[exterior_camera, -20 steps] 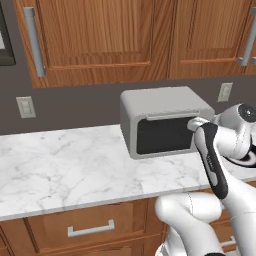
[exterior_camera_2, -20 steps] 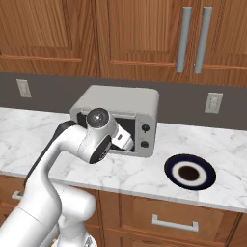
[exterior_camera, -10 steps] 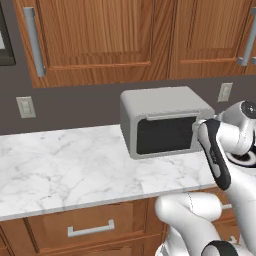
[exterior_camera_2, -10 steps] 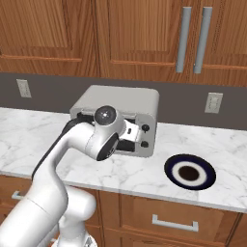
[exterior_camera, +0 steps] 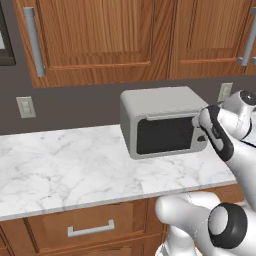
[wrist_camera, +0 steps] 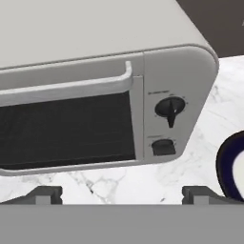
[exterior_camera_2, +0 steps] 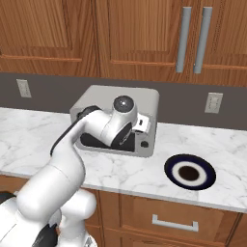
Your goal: Pick up the bagel from the plate, place it on the toaster oven rack, close the door, and set the timer.
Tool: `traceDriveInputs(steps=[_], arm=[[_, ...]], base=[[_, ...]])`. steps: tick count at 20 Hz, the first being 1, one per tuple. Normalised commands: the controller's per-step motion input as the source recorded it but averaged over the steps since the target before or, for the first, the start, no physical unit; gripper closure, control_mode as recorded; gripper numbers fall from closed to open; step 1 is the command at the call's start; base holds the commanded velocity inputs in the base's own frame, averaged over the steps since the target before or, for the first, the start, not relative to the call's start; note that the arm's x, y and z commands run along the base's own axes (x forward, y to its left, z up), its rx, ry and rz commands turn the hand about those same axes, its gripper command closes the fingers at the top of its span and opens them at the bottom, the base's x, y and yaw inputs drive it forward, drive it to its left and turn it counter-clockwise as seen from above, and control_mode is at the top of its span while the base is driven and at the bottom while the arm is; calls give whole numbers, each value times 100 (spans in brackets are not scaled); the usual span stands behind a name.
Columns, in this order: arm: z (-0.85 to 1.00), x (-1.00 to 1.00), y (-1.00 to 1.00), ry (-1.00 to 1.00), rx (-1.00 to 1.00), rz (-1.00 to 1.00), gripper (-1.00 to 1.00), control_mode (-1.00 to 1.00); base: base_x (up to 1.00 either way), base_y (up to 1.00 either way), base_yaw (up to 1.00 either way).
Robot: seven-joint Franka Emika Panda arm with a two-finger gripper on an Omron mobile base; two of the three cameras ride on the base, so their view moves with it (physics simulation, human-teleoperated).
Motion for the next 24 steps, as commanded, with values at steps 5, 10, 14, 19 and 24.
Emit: traceDriveInputs(steps=[5, 10, 14, 19, 24], arm=[[-1, 32, -40, 6, 0, 0, -100, -100], [-7, 10, -27, 6, 0, 1, -100, -100], [-18, 11, -9, 5, 0, 3, -100, -100], [-24, 13, 0, 7, 0, 5, -100, -100], [-12, 36, -3, 0, 0, 6, -100, -100]], base=[[0, 0, 0], [0, 0, 0], [0, 0, 0], [0, 0, 0], [0, 0, 0]])
